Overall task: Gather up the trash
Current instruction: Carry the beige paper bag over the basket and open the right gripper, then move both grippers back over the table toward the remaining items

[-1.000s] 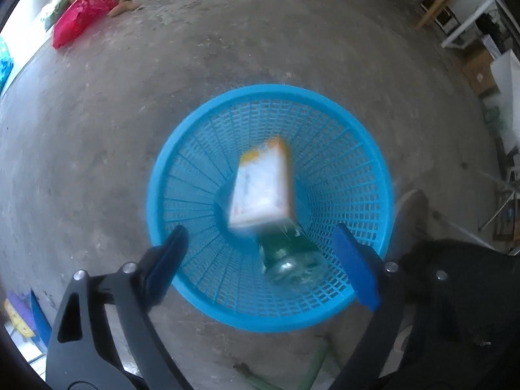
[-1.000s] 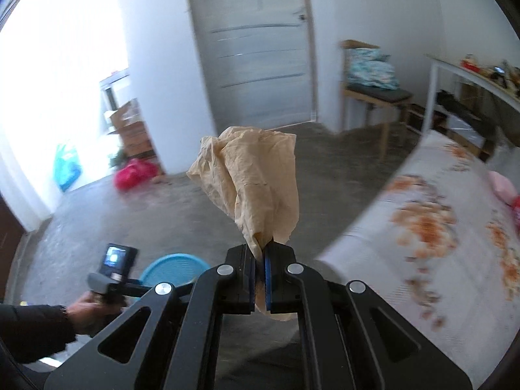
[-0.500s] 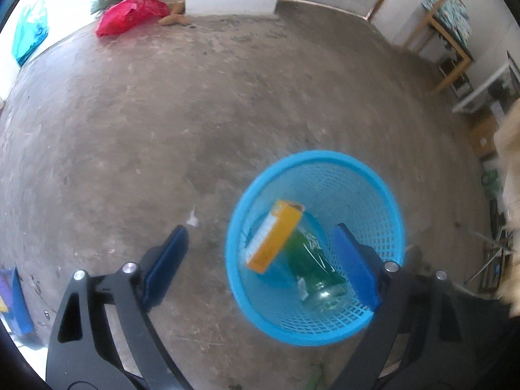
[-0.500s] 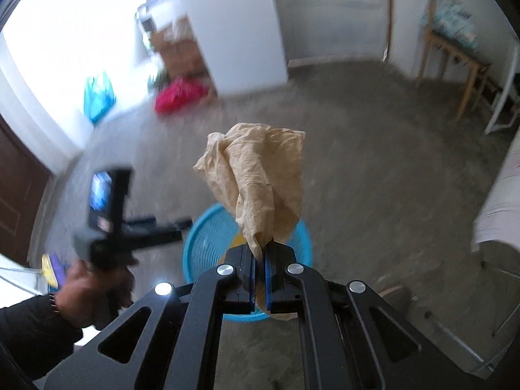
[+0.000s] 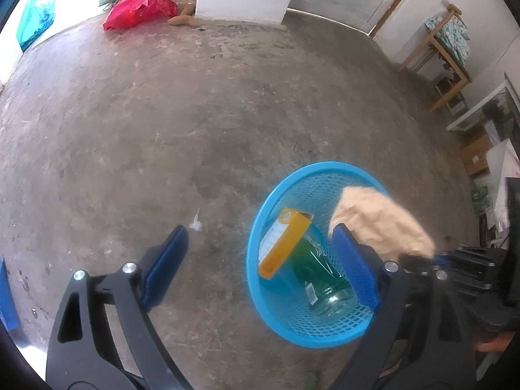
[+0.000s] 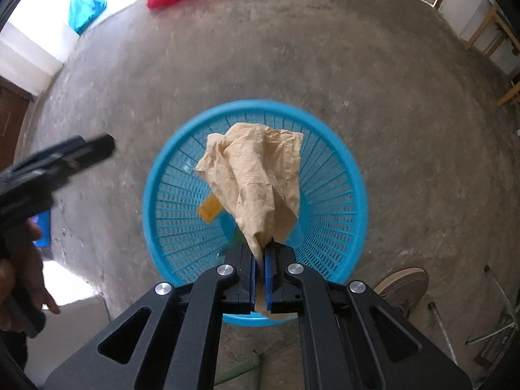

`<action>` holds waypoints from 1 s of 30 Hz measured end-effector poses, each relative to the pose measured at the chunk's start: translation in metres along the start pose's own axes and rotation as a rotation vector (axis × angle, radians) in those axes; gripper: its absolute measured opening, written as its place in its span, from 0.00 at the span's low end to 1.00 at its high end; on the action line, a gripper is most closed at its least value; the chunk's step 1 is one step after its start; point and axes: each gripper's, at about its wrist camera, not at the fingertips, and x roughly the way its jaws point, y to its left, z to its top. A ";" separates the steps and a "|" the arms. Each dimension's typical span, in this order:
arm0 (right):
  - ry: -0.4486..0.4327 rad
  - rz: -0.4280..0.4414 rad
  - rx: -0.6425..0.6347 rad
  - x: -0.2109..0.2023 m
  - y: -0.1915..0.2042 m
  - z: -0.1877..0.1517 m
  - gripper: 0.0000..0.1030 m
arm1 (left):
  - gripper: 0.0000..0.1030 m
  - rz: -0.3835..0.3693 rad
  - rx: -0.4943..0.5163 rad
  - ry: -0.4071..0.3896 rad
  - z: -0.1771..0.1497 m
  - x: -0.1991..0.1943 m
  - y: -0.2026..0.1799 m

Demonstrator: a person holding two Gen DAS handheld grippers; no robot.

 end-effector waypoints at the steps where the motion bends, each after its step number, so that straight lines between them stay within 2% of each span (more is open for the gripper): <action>1: -0.002 -0.001 -0.006 0.001 0.000 0.003 0.07 | 0.83 0.002 -0.003 0.000 0.000 0.000 0.001; 3: -0.004 -0.004 -0.006 0.006 0.000 0.004 0.35 | 0.83 0.004 -0.011 0.003 0.001 0.000 0.004; 4: -0.006 -0.004 -0.001 0.008 -0.001 0.004 0.63 | 0.83 0.006 -0.013 0.002 0.002 0.000 0.004; 5: -0.012 -0.006 0.008 0.010 -0.003 0.003 0.72 | 0.83 0.005 -0.014 0.000 0.003 -0.001 0.004; 8: 0.019 -0.002 0.017 0.016 -0.008 0.002 0.72 | 0.83 0.003 -0.004 -0.011 0.005 -0.005 0.001; 13: -0.022 0.026 0.074 0.001 -0.024 0.001 0.73 | 0.83 -0.006 0.004 -0.038 0.008 -0.017 -0.007; 16: -0.098 0.029 0.113 -0.030 -0.034 -0.001 0.73 | 0.83 -0.024 0.023 -0.061 0.012 -0.029 -0.021; 19: -0.227 0.053 0.182 -0.083 -0.051 0.000 0.73 | 0.83 -0.056 0.070 -0.109 0.020 -0.049 -0.050; 23: -0.415 0.041 0.261 -0.165 -0.093 -0.021 0.90 | 0.83 -0.132 0.180 -0.193 0.034 -0.081 -0.115; 25: -0.493 0.015 0.278 -0.203 -0.117 -0.038 0.93 | 0.83 -0.165 0.233 -0.215 0.037 -0.091 -0.146; 27: -0.562 -0.055 0.307 -0.246 -0.152 -0.068 0.94 | 0.83 -0.210 0.306 -0.238 0.039 -0.102 -0.190; 30: -0.608 -0.148 0.377 -0.292 -0.202 -0.113 0.94 | 0.83 -0.294 0.402 -0.251 0.036 -0.115 -0.259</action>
